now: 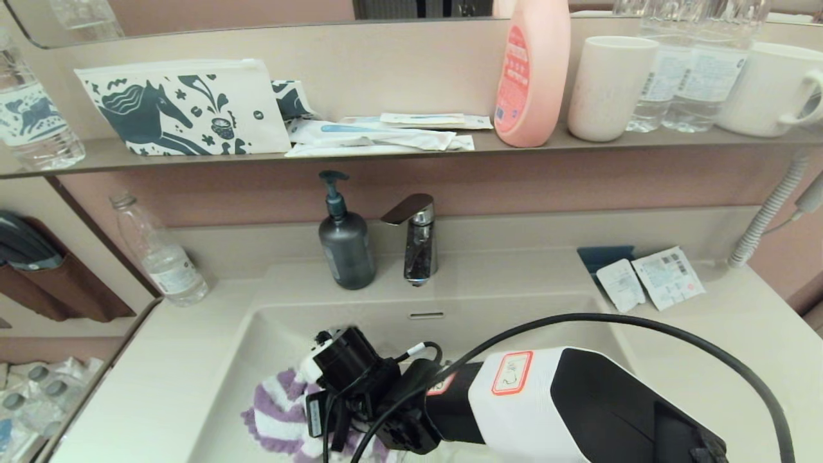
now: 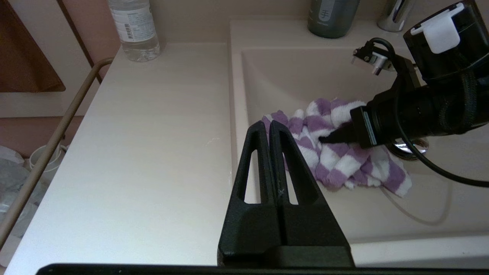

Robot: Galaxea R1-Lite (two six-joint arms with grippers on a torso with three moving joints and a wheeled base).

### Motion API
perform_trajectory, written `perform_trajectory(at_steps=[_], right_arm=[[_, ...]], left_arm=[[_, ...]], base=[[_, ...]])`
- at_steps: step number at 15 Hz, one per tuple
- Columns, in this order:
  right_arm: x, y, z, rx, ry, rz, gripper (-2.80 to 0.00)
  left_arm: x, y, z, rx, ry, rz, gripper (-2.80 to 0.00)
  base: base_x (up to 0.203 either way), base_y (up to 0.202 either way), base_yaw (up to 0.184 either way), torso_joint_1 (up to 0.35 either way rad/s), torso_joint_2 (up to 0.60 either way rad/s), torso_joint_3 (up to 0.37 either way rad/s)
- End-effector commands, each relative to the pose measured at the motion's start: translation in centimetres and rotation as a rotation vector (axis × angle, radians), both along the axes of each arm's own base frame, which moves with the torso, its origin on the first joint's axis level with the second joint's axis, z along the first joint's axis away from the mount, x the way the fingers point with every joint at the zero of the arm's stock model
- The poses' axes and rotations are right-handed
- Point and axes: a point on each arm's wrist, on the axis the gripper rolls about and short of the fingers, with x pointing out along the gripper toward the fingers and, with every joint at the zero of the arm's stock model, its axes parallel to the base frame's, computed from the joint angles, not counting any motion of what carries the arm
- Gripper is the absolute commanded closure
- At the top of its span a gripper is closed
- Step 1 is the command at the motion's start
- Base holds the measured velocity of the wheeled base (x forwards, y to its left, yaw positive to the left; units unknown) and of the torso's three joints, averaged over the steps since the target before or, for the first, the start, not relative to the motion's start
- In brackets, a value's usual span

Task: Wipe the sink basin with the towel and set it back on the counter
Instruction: Wipe the sink

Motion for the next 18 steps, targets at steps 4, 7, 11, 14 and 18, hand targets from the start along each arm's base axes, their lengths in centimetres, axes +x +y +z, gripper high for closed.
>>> perform_trajectory(at_steps=[4, 7, 11, 14, 18], right_arm=[[2.5, -2.4, 0.3, -0.066, -0.052, -0.126, 0.0], [2.1, -4.0, -0.4, -0.153, -0.051, -0.145, 0.0], [2.1, -6.8, -1.1, -0.27, -0.051, -0.218, 0.0], [1.6, -9.7, -1.0, -0.343, -0.025, -0.259, 0.0], [-0.6, -14.3, -1.4, -0.449, 0.054, -0.284, 0.0]], left_arm=[[0.0, 0.0, 0.0, 0.0, 0.001, 0.0, 0.0], [0.0, 0.0, 0.0, 0.0, 0.001, 0.0, 0.0], [0.0, 0.0, 0.0, 0.0, 0.001, 0.0, 0.0], [0.0, 0.0, 0.0, 0.0, 0.001, 0.0, 0.0], [0.0, 0.0, 0.0, 0.0, 0.001, 0.0, 0.0]], base=[[0.0, 0.0, 0.0, 0.0, 0.0, 0.0], [0.0, 0.0, 0.0, 0.0, 0.0, 0.0], [0.0, 0.0, 0.0, 0.0, 0.0, 0.0], [0.0, 0.0, 0.0, 0.0, 0.0, 0.0], [0.0, 0.0, 0.0, 0.0, 0.0, 0.0]])
